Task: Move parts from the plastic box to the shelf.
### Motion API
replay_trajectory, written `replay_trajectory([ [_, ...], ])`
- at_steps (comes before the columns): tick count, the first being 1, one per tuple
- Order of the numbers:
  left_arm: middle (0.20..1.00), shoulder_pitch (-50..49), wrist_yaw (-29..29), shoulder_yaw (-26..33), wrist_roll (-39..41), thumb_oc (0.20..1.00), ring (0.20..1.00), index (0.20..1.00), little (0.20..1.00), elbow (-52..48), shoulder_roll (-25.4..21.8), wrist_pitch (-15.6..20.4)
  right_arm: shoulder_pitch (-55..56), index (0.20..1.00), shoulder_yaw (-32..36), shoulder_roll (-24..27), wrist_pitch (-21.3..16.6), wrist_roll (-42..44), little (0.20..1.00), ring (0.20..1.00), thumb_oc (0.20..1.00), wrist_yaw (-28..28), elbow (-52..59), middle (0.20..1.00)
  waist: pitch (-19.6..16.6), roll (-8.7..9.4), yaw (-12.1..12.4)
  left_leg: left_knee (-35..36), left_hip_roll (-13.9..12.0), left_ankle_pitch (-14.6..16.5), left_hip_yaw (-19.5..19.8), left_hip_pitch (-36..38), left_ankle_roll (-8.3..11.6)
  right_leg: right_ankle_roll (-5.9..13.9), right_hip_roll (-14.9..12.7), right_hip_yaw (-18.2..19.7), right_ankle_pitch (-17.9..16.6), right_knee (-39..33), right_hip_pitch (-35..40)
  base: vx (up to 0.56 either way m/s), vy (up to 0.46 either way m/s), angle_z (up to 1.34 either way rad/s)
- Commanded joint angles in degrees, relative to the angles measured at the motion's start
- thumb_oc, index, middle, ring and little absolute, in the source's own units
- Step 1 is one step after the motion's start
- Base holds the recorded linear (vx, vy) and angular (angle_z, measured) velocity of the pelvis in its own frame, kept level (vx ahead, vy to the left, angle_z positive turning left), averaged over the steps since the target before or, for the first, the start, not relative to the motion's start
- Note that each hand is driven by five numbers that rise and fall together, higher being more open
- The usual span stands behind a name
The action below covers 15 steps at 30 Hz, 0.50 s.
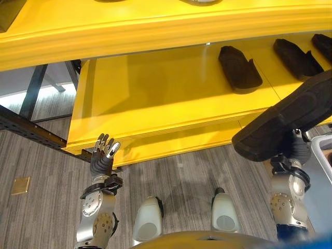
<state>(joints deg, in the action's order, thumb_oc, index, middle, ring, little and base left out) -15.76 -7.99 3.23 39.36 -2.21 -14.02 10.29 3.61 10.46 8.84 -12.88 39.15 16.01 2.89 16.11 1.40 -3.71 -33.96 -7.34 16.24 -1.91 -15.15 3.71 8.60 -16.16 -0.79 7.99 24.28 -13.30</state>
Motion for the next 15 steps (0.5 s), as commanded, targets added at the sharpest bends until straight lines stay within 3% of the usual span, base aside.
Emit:
replay_trajectory([
  [1, 1.000, 0.4, 0.2, 0.7, -0.5, 1.000, 1.000, 1.000, 1.000, -5.7, -2.1, 2.0, -6.2, 0.200, -0.5, 4.4, -1.7, -5.0, 0.200, 0.200, 0.200, -2.5, 3.1, 0.200, -0.3, 0.24, 0.8, 3.6, -0.8, 1.6, 2.8, 2.0, -1.30, -1.86, -0.8, -1.2, 5.3, 0.7, 4.8, 0.00, -0.018, 0.07],
  [15, 1.000, 0.4, 1.3, -0.6, 2.9, 1.000, 1.000, 1.000, 1.000, -7.8, -5.5, 1.7, -25.2, 0.200, -13.4, 12.6, 1.7, 0.4, 0.200, 0.200, 0.200, -4.8, -4.6, 0.200, 1.8, 1.07, 6.7, 5.4, -0.1, -0.2, 4.9, 1.5, -1.30, -2.15, -1.2, -3.4, 5.1, 1.1, 5.3, 0.00, -0.031, 0.13],
])
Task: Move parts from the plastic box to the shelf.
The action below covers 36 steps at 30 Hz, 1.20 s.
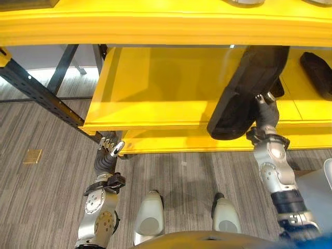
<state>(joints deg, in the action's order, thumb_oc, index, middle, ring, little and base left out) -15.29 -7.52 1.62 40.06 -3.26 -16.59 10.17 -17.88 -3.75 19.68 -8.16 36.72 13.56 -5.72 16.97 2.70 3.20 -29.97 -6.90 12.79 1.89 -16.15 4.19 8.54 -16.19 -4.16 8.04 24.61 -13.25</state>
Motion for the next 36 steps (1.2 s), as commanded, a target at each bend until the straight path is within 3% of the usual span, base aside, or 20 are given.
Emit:
replay_trajectory([
  [1, 1.000, 0.0, 0.8, 1.0, 2.2, 1.000, 1.000, 1.000, 1.000, -6.8, -2.9, 1.8, -3.7, 0.200, 0.8, 1.7, -3.0, 2.8, 0.200, 0.200, 0.200, -2.4, 4.0, 0.200, 0.9, -0.24, -0.2, 1.4, -0.6, 3.2, 1.1, 2.5, -1.78, -2.08, -1.2, 0.0, 5.0, 0.8, 5.3, 0.01, -0.043, 0.13],
  [10, 1.000, 1.2, 0.5, -0.1, 3.1, 1.000, 1.000, 1.000, 1.000, -6.7, -4.3, 1.3, -5.2, 0.200, -1.3, -0.4, -2.0, 9.4, 0.200, 0.200, 0.200, -3.0, 0.2, 0.200, 1.8, -1.02, 1.2, 1.1, -0.3, 3.3, 1.8, 1.6, -2.04, -2.06, -1.7, -1.1, 5.3, 1.4, 5.1, 0.00, -0.011, 0.05],
  [18, 1.000, 2.0, 0.7, -0.6, 3.4, 1.000, 1.000, 1.000, 1.000, -7.2, -6.5, 1.7, -13.8, 0.200, -4.3, 4.9, 0.1, 6.1, 0.200, 0.200, 0.200, -2.1, -6.3, 0.200, 2.7, -1.54, 2.3, 0.0, -0.2, 3.5, 2.0, 0.4, -2.13, -2.23, -1.9, -1.5, 5.5, 2.4, 4.0, -0.01, -0.001, 0.01],
  [19, 1.000, 1.7, 1.0, -1.0, 3.9, 1.000, 1.000, 1.000, 1.000, -7.6, -7.6, 2.0, -19.8, 0.200, -5.3, 8.7, 0.5, 5.1, 0.200, 0.200, 0.200, -1.0, -10.6, 0.200, 3.3, -1.56, 2.7, -0.9, -0.2, 3.9, 2.2, 0.0, -2.17, -2.35, -1.9, -1.3, 5.9, 3.4, 3.6, -0.04, 0.003, 0.02],
  [24, 1.000, 1.8, 1.0, -1.6, 4.7, 1.000, 1.000, 1.000, 1.000, -7.9, -9.1, 2.5, -30.5, 0.200, -8.7, 13.9, 1.1, 4.2, 0.200, 0.200, 0.200, -0.2, -17.9, 0.200, 3.8, -1.52, 3.4, -1.4, -0.1, 3.8, 2.4, -1.2, -2.11, -2.57, -1.9, -0.8, 6.0, 5.1, 1.9, -0.05, 0.001, 0.06],
  [26, 1.000, 1.8, 1.2, -2.0, 5.2, 1.000, 1.000, 1.000, 1.000, -8.1, -10.1, 2.9, -39.6, 0.200, -13.1, 16.8, 1.9, 3.3, 0.200, 0.200, 0.200, 0.1, -24.3, 0.200, 4.8, -1.51, 3.7, -3.8, -0.2, 4.5, 2.7, -2.7, -1.97, -3.12, -1.9, -0.3, 7.4, 8.5, 0.1, -0.10, -0.010, 0.01],
  [31, 1.000, 2.2, 1.4, -2.3, 5.4, 1.000, 1.000, 1.000, 1.000, -8.5, -11.6, 3.3, -49.1, 0.200, -17.0, 17.5, 2.1, 3.7, 0.200, 0.200, 0.200, 0.5, -31.7, 0.200, 5.5, -1.65, 4.1, -6.5, -0.2, 5.0, 3.4, -5.0, -1.66, -3.82, -1.9, -0.1, 9.3, 12.6, -2.3, -0.08, -0.021, 0.04],
  [36, 1.000, 2.5, 1.0, -3.0, 6.0, 1.000, 1.000, 1.000, 1.000, -8.8, -12.6, 3.7, -55.2, 0.200, -17.8, 14.1, 1.9, 4.8, 0.200, 0.200, 0.200, 1.5, -39.1, 0.200, 5.7, -2.05, 4.8, -10.4, -0.3, 5.8, 4.7, -8.5, -1.39, -4.55, -1.7, 0.2, 11.7, 17.6, -5.9, -0.08, -0.022, 0.07],
])
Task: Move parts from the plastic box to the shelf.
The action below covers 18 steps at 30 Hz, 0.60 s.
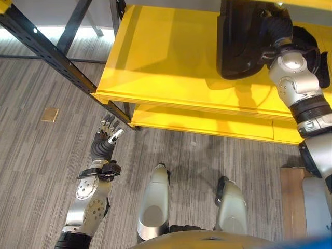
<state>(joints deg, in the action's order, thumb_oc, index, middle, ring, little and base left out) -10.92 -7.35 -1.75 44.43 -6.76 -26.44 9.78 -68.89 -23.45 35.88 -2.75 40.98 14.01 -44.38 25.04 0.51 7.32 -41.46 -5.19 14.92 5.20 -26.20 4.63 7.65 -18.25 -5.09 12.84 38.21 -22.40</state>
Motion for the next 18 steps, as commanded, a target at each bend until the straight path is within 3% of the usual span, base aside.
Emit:
replay_trajectory([
  [1, 1.000, -1.8, 0.7, 0.2, 1.6, 1.000, 1.000, 1.000, 1.000, -5.2, -2.7, 4.2, -4.9, 0.200, 1.5, -2.7, -3.5, 0.4, 0.200, 0.200, 0.200, 1.0, -1.9, 0.200, -2.4, 0.00, 0.8, 0.3, -1.9, 4.0, 1.5, 1.0, -1.81, -3.74, 0.4, 1.0, 7.2, 4.7, 2.8, -0.08, -0.011, -0.02],
  [8, 1.000, -1.7, 0.3, -0.7, 2.1, 1.000, 1.000, 1.000, 1.000, -5.5, -3.1, 4.6, -10.5, 0.200, 1.2, -6.4, -4.2, 1.9, 0.200, 0.200, 0.200, 2.3, -10.8, 0.200, -2.2, -1.10, 2.2, -4.0, -1.7, 5.5, 2.4, -2.7, -1.98, -3.85, 1.1, 0.4, 9.0, 8.9, -1.0, -0.02, -0.005, -0.02],
  [9, 1.000, -1.8, 0.1, -1.0, 2.2, 1.000, 1.000, 1.000, 1.000, -5.5, -3.1, 4.6, -10.9, 0.200, 1.3, -6.6, -4.3, 2.4, 0.200, 0.200, 0.200, 2.7, -11.7, 0.200, -2.1, -1.23, 2.4, -4.7, -1.5, 7.2, 2.5, -2.5, -1.88, -3.62, 1.1, 0.6, 10.5, 9.5, -0.7, 0.06, -0.009, 0.00],
  [18, 1.000, -1.3, -0.5, -3.4, 2.6, 1.000, 1.000, 1.000, 1.000, -5.1, -4.1, 4.9, -11.9, 0.200, 3.5, -5.3, -4.5, 3.2, 0.200, 0.200, 0.200, 5.1, -18.2, 0.200, -0.8, -3.23, 3.5, -6.3, -0.2, 6.9, 2.9, -6.4, -2.71, -3.79, 0.9, 0.5, 10.6, 11.1, -4.5, -0.02, 0.002, 0.04],
])
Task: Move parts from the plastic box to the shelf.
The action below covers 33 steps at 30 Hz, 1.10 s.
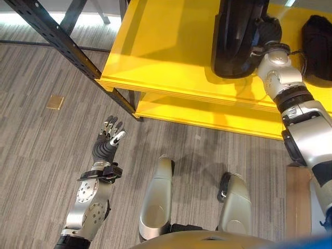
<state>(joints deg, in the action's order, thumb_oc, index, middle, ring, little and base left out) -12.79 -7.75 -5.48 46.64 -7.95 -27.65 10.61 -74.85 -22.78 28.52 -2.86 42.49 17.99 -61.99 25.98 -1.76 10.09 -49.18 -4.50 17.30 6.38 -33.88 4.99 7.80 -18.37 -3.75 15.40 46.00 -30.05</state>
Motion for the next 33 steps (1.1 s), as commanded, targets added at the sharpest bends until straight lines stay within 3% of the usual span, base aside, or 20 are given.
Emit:
replay_trajectory([
  [1, 1.000, 0.7, -0.2, 0.1, 0.4, 1.000, 1.000, 1.000, 1.000, -4.0, -3.0, 4.3, -6.2, 0.200, 3.1, 2.5, -4.2, 1.2, 0.200, 0.200, 0.200, 1.6, -2.0, 0.200, -1.6, -1.22, 0.8, 1.2, -0.6, 4.6, 1.6, 0.9, -3.22, -3.91, 0.9, -0.9, 8.1, 3.5, 3.0, -0.01, 0.011, 0.08],
  [6, 1.000, 1.4, -0.8, -0.6, 0.4, 1.000, 1.000, 1.000, 1.000, -3.6, -3.2, 4.6, -7.0, 0.200, 1.6, 3.3, -3.1, -3.5, 0.200, 0.200, 0.200, 2.8, -4.7, 0.200, -1.2, -1.60, 1.1, 0.9, -0.2, 4.7, 1.6, 0.2, -3.47, -3.96, 0.8, -0.8, 8.3, 3.9, 2.3, 0.00, 0.011, 0.07],
  [11, 1.000, 2.1, -0.8, -1.0, 0.4, 1.000, 1.000, 1.000, 1.000, -5.4, -4.1, 5.9, -10.2, 0.200, -3.8, 7.2, -1.3, -10.6, 0.200, 0.200, 0.200, 1.7, -8.4, 0.200, -0.6, -1.96, 1.4, 1.0, 0.1, 4.1, 1.8, -1.4, -3.52, -4.12, 0.7, -1.1, 7.9, 3.6, 0.8, 0.00, 0.000, 0.00],
  [20, 1.000, 2.7, -1.0, -1.2, 1.1, 1.000, 1.000, 1.000, 1.000, -5.8, -3.7, 7.0, -14.2, 0.200, -10.2, 12.0, -0.2, -15.9, 0.200, 0.200, 0.200, 0.5, -12.4, 0.200, 0.0, -2.19, 1.7, 3.5, 0.6, 2.5, 2.1, -1.9, -3.28, -4.13, 0.0, -1.9, 7.6, 2.6, 0.7, 0.01, -0.009, 0.07],
  [33, 1.000, 3.7, -1.9, -1.0, 1.0, 1.000, 1.000, 1.000, 1.000, -6.2, -3.1, 7.6, -14.7, 0.200, -8.0, 10.0, -0.9, -13.0, 0.200, 0.200, 0.200, 1.1, -15.2, 0.200, 0.3, -2.19, 1.9, 4.3, 0.6, 2.0, 2.7, -1.8, -3.04, -4.20, 0.1, -2.5, 7.8, 2.4, 1.1, 0.00, -0.004, 0.02],
])
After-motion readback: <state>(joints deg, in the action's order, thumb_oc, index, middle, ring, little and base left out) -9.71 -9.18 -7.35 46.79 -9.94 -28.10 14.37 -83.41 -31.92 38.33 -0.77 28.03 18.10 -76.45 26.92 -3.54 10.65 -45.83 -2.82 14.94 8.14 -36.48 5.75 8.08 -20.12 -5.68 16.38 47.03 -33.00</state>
